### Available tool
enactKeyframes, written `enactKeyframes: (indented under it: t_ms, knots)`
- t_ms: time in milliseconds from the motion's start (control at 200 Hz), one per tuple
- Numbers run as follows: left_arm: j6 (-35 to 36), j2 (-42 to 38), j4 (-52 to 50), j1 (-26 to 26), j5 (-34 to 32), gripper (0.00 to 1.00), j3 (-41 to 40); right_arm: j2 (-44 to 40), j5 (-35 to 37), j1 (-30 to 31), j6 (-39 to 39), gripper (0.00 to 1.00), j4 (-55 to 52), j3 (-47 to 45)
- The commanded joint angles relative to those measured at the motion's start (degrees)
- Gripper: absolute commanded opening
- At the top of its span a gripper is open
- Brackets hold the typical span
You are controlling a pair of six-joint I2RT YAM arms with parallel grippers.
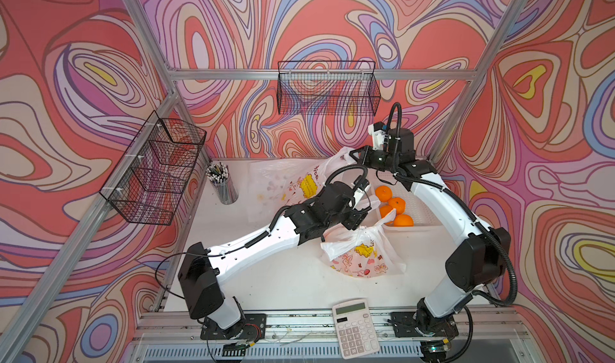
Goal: Place the oranges into plastic bags & tie knots
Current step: Adjust the plastic bag at the center of the board.
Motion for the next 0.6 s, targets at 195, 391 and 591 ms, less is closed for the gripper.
enactKeyframes:
  t_ms: [195, 391, 591]
  knots:
    - [2.2, 9.8, -2.9, -0.4, 2.3, 0.78, 9.2, -2.7, -1.2, -2.4, 1.7, 0.0, 2.6, -3.6]
    - [0.7, 16.4, -6.1, -0.4, -0.4, 0.78, 15.5, -3.1, -0.8, -3.1, 2.0, 0.0, 3.1, -4.7]
    - [0.0, 22.3, -7.5, -0.4, -2.2, 0.78, 20.8, -3.1, -1.2, -3.1, 2.3, 0.0, 3.3, -5.2]
